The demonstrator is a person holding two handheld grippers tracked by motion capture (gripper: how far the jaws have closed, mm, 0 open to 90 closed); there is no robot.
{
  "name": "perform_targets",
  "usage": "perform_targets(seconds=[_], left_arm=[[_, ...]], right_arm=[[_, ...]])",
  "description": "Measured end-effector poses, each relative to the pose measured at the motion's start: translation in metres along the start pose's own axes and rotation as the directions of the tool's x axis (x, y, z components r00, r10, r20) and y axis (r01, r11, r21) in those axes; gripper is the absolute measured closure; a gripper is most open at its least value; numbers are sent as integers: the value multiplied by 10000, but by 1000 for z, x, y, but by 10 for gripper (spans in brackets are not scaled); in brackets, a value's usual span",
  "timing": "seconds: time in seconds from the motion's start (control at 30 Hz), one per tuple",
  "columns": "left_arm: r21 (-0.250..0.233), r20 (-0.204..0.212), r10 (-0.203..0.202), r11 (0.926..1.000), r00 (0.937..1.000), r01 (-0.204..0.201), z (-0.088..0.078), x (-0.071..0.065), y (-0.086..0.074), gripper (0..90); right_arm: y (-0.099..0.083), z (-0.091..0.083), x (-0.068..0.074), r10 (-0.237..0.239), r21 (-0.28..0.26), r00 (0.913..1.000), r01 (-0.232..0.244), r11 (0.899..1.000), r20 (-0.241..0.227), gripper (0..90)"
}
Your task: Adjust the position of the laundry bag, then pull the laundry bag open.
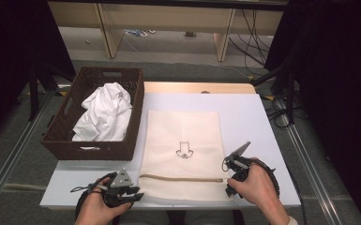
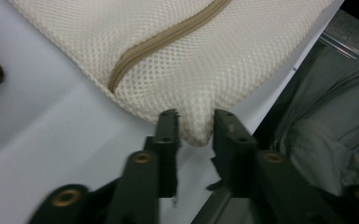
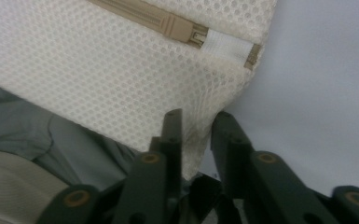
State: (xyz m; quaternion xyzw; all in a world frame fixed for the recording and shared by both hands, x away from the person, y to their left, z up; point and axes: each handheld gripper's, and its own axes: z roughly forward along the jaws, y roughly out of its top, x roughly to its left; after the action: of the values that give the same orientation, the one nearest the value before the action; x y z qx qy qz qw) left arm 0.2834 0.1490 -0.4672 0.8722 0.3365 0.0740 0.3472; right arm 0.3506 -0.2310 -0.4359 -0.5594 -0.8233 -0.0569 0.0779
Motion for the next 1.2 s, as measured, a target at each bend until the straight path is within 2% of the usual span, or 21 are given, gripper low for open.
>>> perform_targets(seconds=[0.03, 0.07, 0.1, 0.17, 0.2, 0.37, 0.4, 0.43, 0.47, 0.57, 0.6, 0.67, 0.7, 0.73, 0.8, 0.97, 1.0, 1.07, 1.1, 1.13, 1.2], left_arm=[[-230, -65, -52, 9997, 10000, 50, -4, 1, 1, 590], [-470, -58, -93, 9989, 9999, 90, -7, 1, 2, 521], [-629, -185, -93, 9980, 9998, 82, -9, 1, 3, 474], [-953, -334, -146, 9954, 9993, 113, -10, 2, 4, 401], [-1251, -281, -267, 9919, 9992, 230, -9, 3, 3, 386], [-1465, -409, -487, 9883, 9980, 422, -1, 8, 0, 303], [-1465, -409, -487, 9883, 9980, 422, -1, 8, 0, 296], [-1574, -425, -565, 9863, 9975, 492, 0, 10, -1, 296], [-1638, -409, -656, 9848, 9970, 581, -1, 10, -1, 296], [-1898, -328, -760, 9794, 9966, 684, 0, 11, -1, 299], [-1936, -401, -825, 9783, 9958, 733, -1, 11, -2, 301], [-1913, -383, -777, 9791, 9962, 690, -1, 13, -3, 305], [-1913, -383, -777, 9791, 9962, 690, -1, 13, -3, 306], [-2082, -315, -1078, 9731, 9937, 990, 0, 11, -3, 306], [-2063, -344, -1063, 9737, 9937, 970, 0, 11, -4, 308], [-2011, -390, -921, 9761, 9950, 824, 0, 12, -3, 309], [-1992, -455, -947, 9764, 9945, 838, 0, 12, -3, 309], [-1991, -380, -980, 9760, 9945, 886, 0, 13, -3, 309], [-1991, -364, -956, 9761, 9948, 865, 1, 13, -3, 309], [-1998, -396, -985, 9758, 9944, 887, 0, 13, -3, 309], [-2137, -396, -1090, 9719, 9933, 982, 1, 11, -2, 309]], right_arm=[[-1, -3, -1, 51, 120, 9999, -49, 9999, -125, 698], [0, -4, -5, -145, -180, 9993, 139, 9997, -354, 669], [-1, -8, -4, 191, -156, 9988, -199, 9997, -450, 655], [-2, -10, -10, -225, -744, 9994, 206, 9970, -254, 615], [-2, -14, -7, 559, -577, 9981, -574, 9967, -277, 597], [-2, -20, -16, 744, -1084, 9969, -766, 9912, -244, 549], [-2, -20, -18, 769, -1232, 9969, -781, 9893, -143, 542], [-2, -19, -21, 454, -1506, 9989, -465, 9875, -105, 535], [-2, -22, -19, 917, -1314, 9955, -940, 9869, -233, 531], [-1, -22, -26, 500, -1825, 9987, -508, 9819, -91, 528], [-1, -22, -25, 739, -1901, 9971, -762, 9788, -195, 529], [-1, -24, -24, 1180, -1744, 9927, -1206, 9773, -251, 529], [-1, -24, -24, 1180, -1744, 9927, -1206, 9773, -251, 529], [-1, -24, -30, 657, -1885, 9978, -664, 9798, -102, 529], [-1, -27, -27, 1176, -1595, 9928, -1199, 9799, -240, 530], [-1, -28, -29, 829, -1841, 9963, -852, 9792, -204, 532], [-1, -29, -27, 1180, -1691, 9924, -1221, 9780, -341, 532], [0, -26, -32, 659, -1905, 9976, -685, 9793, -201, 533], [-1, -26, -31, 934, -1938, 9955, -950, 9764, -175, 533], [0, -27, -30, 1303, -1520, 9910, -1337, 9793, -322, 534], [1, -27, -31, 1227, -1545, 9920, -1256, 9800, -281, 534]])
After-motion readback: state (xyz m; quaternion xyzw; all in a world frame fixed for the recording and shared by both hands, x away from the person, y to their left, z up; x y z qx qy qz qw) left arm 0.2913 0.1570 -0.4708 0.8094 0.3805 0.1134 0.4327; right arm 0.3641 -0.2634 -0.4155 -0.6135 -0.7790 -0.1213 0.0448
